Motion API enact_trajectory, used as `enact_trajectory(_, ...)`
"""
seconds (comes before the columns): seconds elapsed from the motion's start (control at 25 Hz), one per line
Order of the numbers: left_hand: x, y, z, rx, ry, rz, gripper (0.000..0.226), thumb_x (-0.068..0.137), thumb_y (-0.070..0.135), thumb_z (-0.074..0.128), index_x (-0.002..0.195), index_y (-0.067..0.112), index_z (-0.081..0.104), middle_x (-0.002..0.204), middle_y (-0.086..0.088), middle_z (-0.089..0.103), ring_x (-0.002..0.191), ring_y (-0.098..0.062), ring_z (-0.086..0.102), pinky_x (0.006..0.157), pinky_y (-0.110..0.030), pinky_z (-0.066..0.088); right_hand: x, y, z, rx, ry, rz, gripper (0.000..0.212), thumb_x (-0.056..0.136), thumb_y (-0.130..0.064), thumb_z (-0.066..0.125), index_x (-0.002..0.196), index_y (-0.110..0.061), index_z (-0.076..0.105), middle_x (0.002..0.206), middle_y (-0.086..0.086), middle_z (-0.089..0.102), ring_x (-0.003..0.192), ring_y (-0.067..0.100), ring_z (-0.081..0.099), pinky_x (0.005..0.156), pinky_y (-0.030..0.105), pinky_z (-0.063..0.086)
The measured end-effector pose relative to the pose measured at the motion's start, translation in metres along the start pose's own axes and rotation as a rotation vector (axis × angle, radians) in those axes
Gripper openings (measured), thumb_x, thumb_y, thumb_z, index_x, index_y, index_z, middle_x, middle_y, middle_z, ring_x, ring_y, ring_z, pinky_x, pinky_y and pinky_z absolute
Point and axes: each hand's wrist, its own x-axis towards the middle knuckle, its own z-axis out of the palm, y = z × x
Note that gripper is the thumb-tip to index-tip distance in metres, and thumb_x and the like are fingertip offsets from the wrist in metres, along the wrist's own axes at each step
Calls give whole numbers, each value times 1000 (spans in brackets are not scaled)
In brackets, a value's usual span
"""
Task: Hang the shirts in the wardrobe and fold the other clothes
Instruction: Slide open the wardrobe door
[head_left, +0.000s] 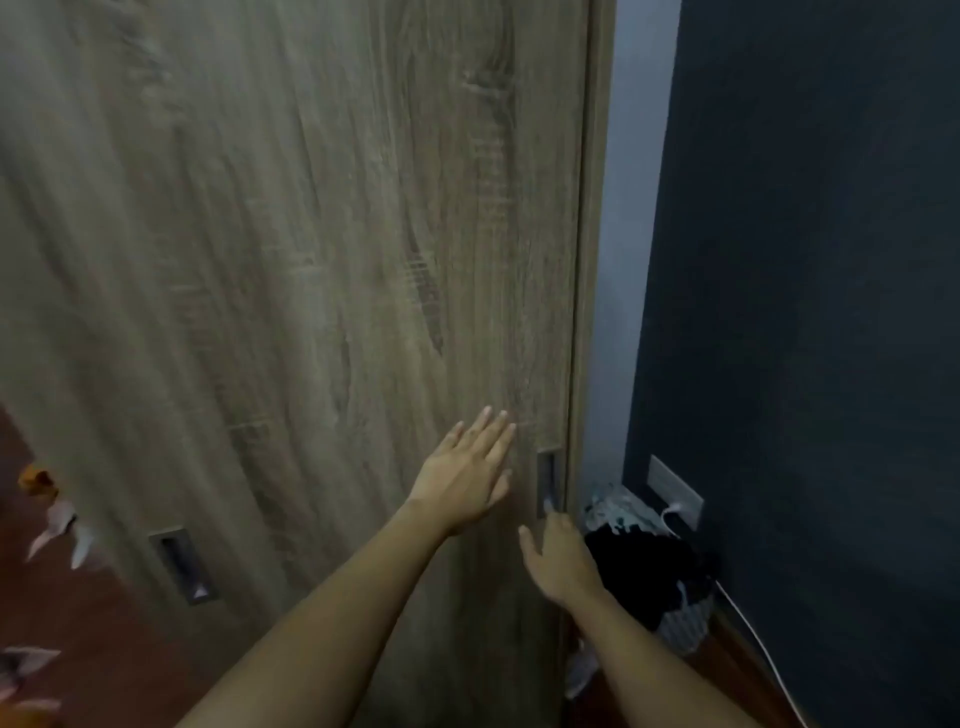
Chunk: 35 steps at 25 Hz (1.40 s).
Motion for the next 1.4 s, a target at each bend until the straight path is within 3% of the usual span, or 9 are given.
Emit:
enact_trajectory(0.08,26,2,4,31,80,60,57,100,37,23,150,12,11,158,-5,6,146,-20,1,116,-36,2,22,7,-1,-8,12,4,61,98,-41,34,145,-4,22,149,15,32,135,27,33,112,32,27)
enact_trajectory(0.24,84,2,27,201,345,151,56,89,36,30,132,10,53,139,-8,51,130,-22,46,102,-40,41,73,17,7,-6,-55,31,62,96,-42,36,145,-5,23,146,15,35,131,29,38,109,34,33)
enact_trajectory(0.48,129,-7,47,322,478,153,56,89,33,32,139,9,43,146,-7,42,135,-22,39,110,-38,19,110,28,29,21,-41,77,65,93,-46,40,141,-5,27,137,16,43,121,30,47,100,38,42)
enact_trajectory(0.64,138,-23,62,428,524,127,57,90,35,31,143,14,37,151,0,31,139,-17,29,112,-37,13,125,25,32,19,65,88,48,92,-46,45,118,-6,41,116,15,58,102,29,60,79,33,50)
enact_trajectory(0.8,135,-37,67,510,541,170,60,91,34,29,147,14,22,152,4,14,140,-14,16,114,-35,0,127,6,35,-38,150,138,49,91,-50,46,115,-7,41,111,14,60,97,27,63,71,30,48)
enact_trajectory(1.0,104,-70,71,513,558,157,65,93,38,38,149,14,16,154,1,13,141,-14,16,115,-35,0,114,-25,60,-27,153,115,49,89,-53,46,113,-11,42,107,12,61,93,26,63,68,29,47)
enact_trajectory(1.4,-13,-182,69,568,573,90,67,95,44,40,148,13,14,152,3,16,141,-18,18,114,-36,4,67,-145,151,-8,90,62,52,90,-50,47,121,-9,39,117,14,59,102,30,62,76,35,49)
